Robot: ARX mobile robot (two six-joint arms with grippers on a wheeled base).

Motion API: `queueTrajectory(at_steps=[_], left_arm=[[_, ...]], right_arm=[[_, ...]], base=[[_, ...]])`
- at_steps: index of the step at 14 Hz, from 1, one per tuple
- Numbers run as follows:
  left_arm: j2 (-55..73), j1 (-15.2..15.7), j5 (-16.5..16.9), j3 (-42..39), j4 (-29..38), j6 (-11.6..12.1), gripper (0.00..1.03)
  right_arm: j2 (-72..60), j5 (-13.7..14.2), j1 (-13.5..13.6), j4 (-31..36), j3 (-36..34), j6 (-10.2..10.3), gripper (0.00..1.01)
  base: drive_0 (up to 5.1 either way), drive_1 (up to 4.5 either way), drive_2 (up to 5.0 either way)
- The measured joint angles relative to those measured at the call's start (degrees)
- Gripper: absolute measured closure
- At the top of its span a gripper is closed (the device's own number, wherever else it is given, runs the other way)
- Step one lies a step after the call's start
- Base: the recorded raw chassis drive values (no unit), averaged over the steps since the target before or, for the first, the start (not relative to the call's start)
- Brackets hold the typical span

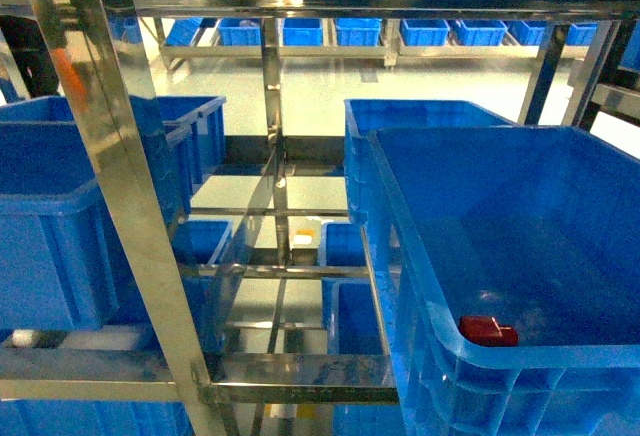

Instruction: Pick red block from blue box to shelf

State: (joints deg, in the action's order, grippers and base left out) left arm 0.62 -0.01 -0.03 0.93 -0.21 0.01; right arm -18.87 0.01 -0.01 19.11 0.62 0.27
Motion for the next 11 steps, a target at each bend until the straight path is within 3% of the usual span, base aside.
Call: queueTrajectory(at_steps=[7, 8, 9, 11], left_arm=[[0.00, 0.00, 0.00, 0.00, 0.00, 0.00, 0.05], [0.00, 0.00, 0.00, 0.00, -0.02, 0.00, 0.05], [0.00, 0.00, -0.09, 0.00, -0.02, 0.00, 0.05], [0.00, 0.00, -0.07, 0.00, -0.02, 0.00, 0.05]], right_arm=[[8.90, 0.00, 0.00, -8.96, 0.00, 0.00, 0.99], [10.49, 0.00, 0.00, -11.52, 0.04, -0.02, 0.99], [17.86, -0.02, 0.00, -19.58, 0.04, -0.04, 0.99], [18.58, 0.02, 0.00, -19.80, 0.04, -0.02, 0.99]], base=[[0.0, 0.00, 0.0], [0.0, 0.00, 0.0], [0.0, 0.00, 0.0], [0.0, 0.00, 0.0]])
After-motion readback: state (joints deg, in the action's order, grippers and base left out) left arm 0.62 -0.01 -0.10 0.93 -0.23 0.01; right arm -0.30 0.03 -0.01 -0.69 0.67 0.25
